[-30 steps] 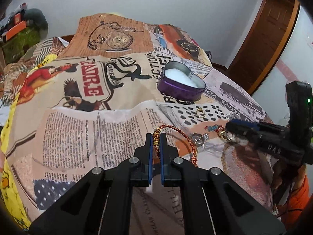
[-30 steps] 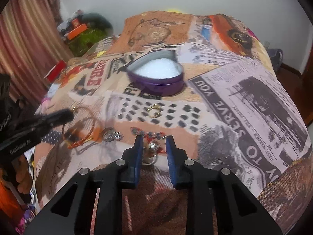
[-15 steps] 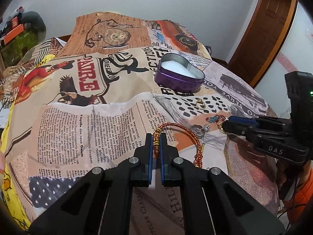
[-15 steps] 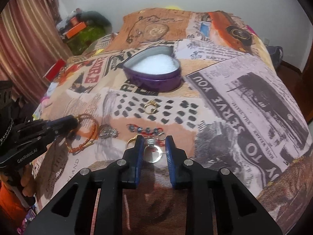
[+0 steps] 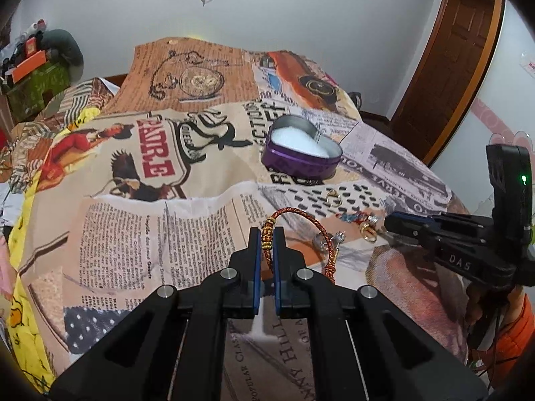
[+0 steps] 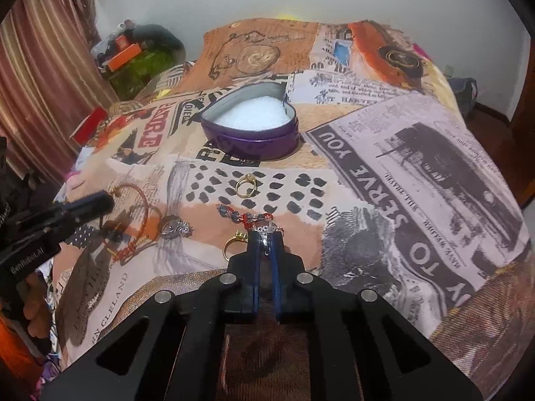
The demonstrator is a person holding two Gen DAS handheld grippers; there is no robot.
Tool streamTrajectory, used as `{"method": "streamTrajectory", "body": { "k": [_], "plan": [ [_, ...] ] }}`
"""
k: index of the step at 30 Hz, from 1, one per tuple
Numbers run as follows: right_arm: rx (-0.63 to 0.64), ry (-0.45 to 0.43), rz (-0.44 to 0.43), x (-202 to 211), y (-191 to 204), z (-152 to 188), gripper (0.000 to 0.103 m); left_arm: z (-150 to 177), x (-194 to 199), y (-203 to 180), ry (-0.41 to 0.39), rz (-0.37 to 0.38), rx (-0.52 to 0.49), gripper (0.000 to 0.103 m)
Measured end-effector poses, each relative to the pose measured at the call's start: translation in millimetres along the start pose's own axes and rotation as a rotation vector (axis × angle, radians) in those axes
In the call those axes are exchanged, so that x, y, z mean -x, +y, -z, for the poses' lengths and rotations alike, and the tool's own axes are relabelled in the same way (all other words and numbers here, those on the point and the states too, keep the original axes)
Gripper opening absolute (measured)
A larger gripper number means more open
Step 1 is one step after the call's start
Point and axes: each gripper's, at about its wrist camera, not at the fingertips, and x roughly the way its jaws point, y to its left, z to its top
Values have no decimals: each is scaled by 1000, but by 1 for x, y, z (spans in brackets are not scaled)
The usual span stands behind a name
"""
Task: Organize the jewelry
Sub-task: 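Grasp the red-and-silver charm bracelet with the right gripper while the left holds the orange bracelet, then carry both bracelets in both grippers toward the purple heart tin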
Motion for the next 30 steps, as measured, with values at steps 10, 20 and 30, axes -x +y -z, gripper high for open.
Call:
{"method": "streamTrajectory", "body": {
  "k": [10, 20, 30],
  "plan": [
    [1, 13, -20, 4, 0, -6, 6, -4, 12, -5, -27, -7, -3, 5],
    [-44, 93, -40, -23, -9, -11, 8, -3, 4, -2, -17, -18, -5, 5],
    [-34, 64, -37, -15, -7, -17, 16, -1, -4, -1, -2, -14, -3, 5]
  ]
}}
